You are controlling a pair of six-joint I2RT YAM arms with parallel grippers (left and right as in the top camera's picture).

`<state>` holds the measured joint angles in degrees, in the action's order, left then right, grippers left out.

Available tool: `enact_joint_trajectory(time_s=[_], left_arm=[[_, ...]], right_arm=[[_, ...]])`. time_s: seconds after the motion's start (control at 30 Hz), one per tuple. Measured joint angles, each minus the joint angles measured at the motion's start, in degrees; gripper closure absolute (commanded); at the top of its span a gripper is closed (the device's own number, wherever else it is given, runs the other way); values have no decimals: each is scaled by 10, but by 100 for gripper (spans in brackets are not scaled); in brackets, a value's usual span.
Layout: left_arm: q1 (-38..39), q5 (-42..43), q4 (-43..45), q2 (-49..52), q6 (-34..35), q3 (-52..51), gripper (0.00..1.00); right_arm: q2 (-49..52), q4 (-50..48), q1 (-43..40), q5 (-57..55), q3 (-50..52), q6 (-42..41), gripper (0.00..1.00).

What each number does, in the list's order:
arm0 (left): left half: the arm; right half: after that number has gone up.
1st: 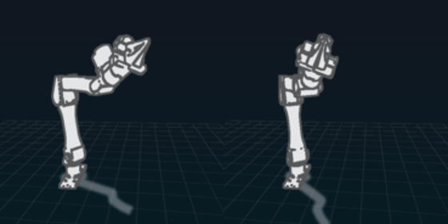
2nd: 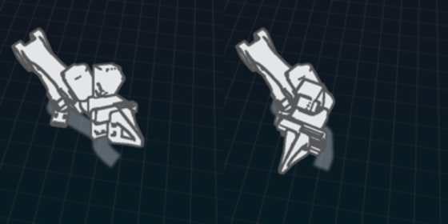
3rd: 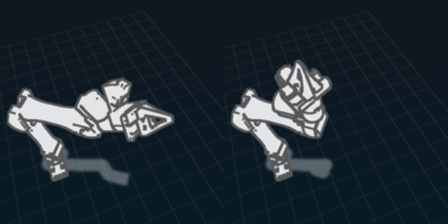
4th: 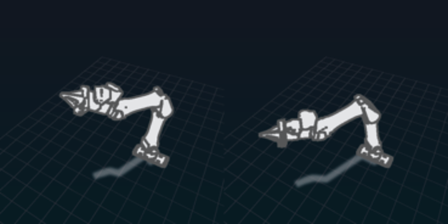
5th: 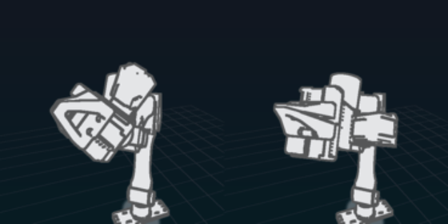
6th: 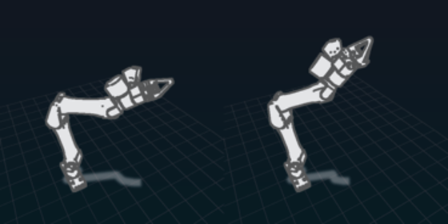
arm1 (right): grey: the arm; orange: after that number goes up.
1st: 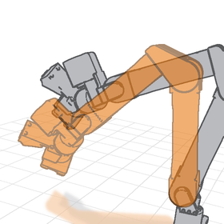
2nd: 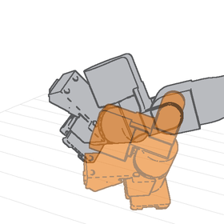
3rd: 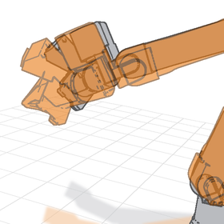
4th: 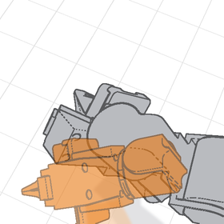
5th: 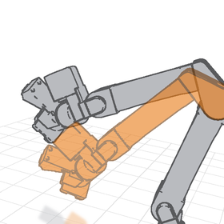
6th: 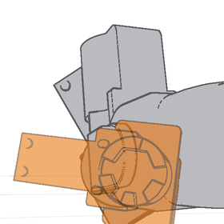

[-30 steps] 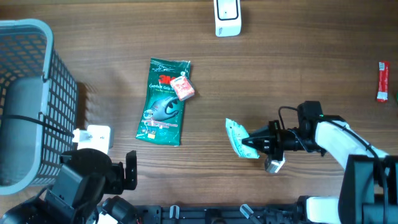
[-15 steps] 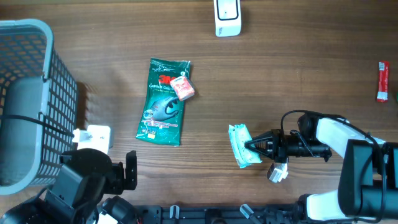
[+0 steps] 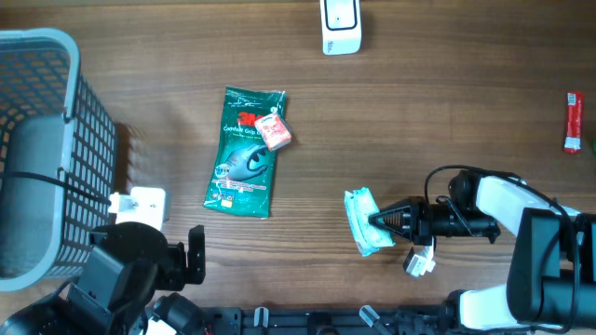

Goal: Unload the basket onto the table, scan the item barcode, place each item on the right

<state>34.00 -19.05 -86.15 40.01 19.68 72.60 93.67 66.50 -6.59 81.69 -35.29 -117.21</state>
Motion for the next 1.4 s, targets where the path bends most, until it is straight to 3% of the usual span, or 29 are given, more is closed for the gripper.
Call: enact_joint_trajectory(time_s=[0.3,0.43,0.57,0.67,0.87,1.13,1.27,1.4], left_arm=[[0,0,0,0,0,0,0],[0,0,0,0,0,0,0],[0,0,0,0,0,0,0],[0,0,0,0,0,0,0],[0,0,0,0,0,0,0],[0,0,0,0,0,0,0],[0,0,0,0,0,0,0],[0,0,0,0,0,0,0]], right_arm=[[0,-6,-9,-87,0,0,96],[1,-122,-15,-195,0,19,96],[1,-230,-16,-245,-1,172,96],[1,-274,-16,-208,-1,346,96],[-2,-323,-16,-141,-1,584,95],[-153,-346,16,-198,-61,657,95],[-264,-429,102,-287,-76,677,96],[-309,-495,188,-328,-77,693,96]])
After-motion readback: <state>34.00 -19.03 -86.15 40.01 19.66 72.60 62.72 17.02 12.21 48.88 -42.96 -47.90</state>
